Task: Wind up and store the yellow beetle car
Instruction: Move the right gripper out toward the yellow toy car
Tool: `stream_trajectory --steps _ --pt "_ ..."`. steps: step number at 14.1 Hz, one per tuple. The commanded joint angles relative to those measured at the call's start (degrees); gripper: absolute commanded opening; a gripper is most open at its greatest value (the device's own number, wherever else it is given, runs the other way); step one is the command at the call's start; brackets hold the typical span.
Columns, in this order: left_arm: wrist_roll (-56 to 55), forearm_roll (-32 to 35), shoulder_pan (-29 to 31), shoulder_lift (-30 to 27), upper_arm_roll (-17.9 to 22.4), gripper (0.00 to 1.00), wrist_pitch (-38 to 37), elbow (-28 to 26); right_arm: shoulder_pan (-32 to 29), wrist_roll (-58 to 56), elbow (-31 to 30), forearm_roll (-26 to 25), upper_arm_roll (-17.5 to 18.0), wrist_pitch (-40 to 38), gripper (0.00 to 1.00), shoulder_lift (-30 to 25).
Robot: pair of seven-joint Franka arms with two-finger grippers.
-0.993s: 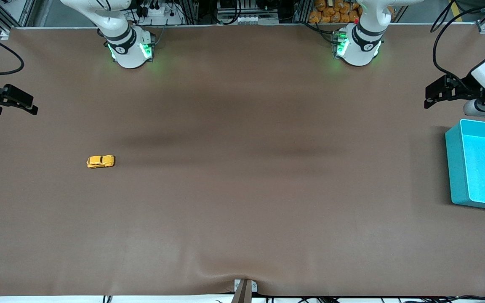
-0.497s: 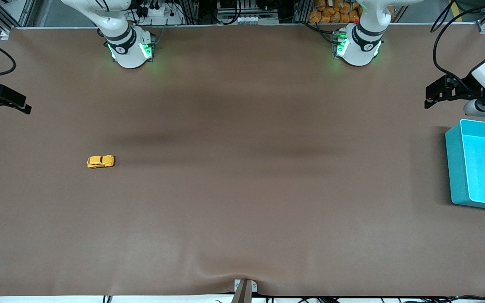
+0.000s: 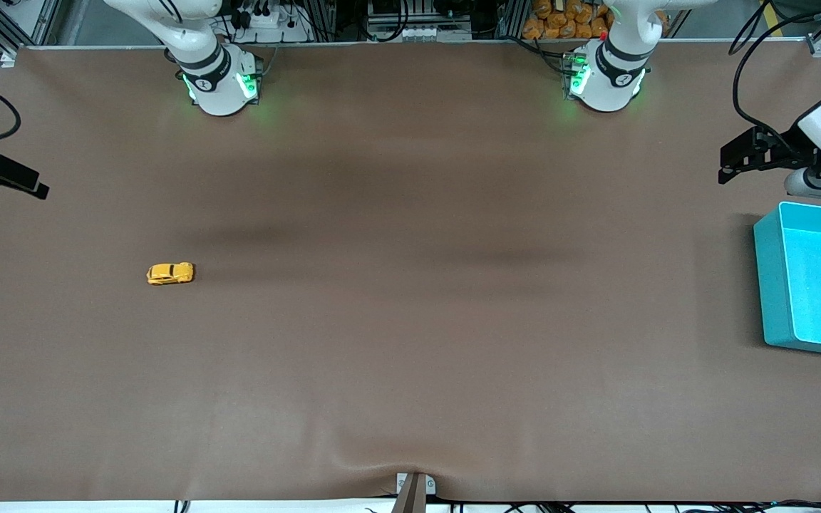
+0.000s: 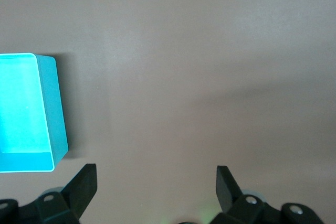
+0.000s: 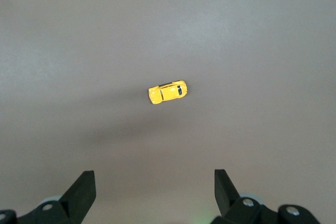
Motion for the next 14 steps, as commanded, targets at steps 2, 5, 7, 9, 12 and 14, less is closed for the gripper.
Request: stream_trajectory --steps 2,5,7,9,12,14 --pt "0.6 1.14 -0.02 0.18 -0.23 1.0 -0.25 0.65 -0.18 8.29 -0.6 -3.69 0.65 -0.36 1.0 2.8" --pt "0.6 1.05 -0.11 0.18 -0.23 1.0 -0.25 0.65 -0.79 13.38 -0.78 -3.17 0.66 1.93 1.0 4.38" --pt "0.6 1.05 -0.2 0.18 -0.23 1.0 -0.25 0.65 -0.62 14.54 -0.87 -3.17 0.57 2.98 1.0 6.92" --pt "0.6 1.05 -0.2 0.18 -0.23 1.0 -0.25 0.74 -0.79 20.83 -1.57 -2.64 0.65 5.43 1.0 7.81" --pt "0.6 0.96 -0.2 0.18 -0.32 1.0 -0.25 0.65 -0.09 31.55 -4.37 -2.46 0.66 9.56 1.0 8.69" --pt "0.6 1.05 -0.2 0.18 -0.23 1.0 -0.25 0.65 0.0 39.02 -6.57 -2.38 0.74 12.29 1.0 8.69"
